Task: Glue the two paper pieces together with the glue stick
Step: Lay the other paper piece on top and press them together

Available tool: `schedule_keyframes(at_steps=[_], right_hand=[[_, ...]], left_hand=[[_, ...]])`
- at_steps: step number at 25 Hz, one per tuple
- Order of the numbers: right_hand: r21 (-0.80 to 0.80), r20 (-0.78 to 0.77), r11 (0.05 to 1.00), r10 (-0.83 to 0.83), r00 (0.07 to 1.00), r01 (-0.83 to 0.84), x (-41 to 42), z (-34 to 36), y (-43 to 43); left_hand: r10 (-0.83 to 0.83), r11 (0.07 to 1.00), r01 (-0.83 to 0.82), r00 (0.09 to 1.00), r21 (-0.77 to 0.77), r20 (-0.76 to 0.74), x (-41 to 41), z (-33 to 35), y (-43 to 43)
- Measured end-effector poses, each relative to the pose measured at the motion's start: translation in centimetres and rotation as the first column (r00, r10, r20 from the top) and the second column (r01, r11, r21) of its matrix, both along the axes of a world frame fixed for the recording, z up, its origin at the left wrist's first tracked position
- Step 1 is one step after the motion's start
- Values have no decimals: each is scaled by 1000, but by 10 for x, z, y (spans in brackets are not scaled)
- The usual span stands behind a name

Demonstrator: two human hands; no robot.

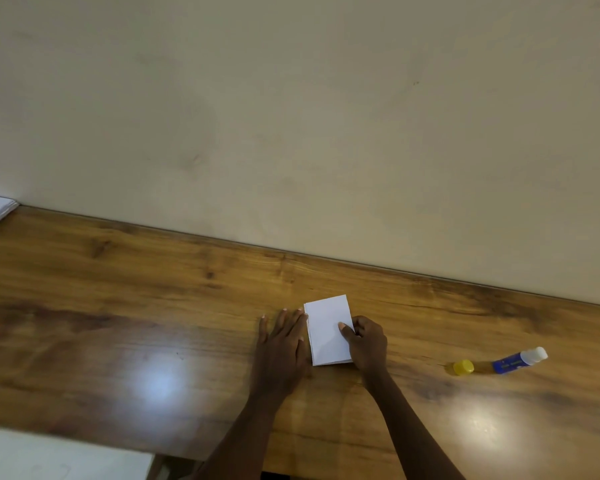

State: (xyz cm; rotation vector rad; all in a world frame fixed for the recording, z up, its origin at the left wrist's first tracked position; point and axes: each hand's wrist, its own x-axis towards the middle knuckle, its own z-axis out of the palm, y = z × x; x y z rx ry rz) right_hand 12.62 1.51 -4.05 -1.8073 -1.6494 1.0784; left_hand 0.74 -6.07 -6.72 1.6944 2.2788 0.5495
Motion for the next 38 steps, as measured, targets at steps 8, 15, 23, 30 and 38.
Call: schedule_keyframes(at_steps=[8, 15, 23, 30, 38], right_hand=[[8, 88, 1000, 20, 996, -21, -2, -3, 0], [27, 168, 998, 48, 985, -54, -5, -2, 0], [64, 229, 997, 34, 973, -50, -9, -1, -3], [106, 197, 993, -65, 978, 45, -18, 2, -10], [190, 524, 968, 41, 851, -163, -20, -3, -25]], left_hand=[[-23, 999, 22, 1000, -44, -21, -1, 0, 1], [-19, 999, 19, 1000, -41, -3, -1, 1, 2], [-34, 999, 34, 999, -28, 6, -2, -1, 1], [-27, 999, 26, 1000, -25, -11, -1, -2, 1], [-23, 999, 22, 1000, -40, -19, -2, -3, 2]])
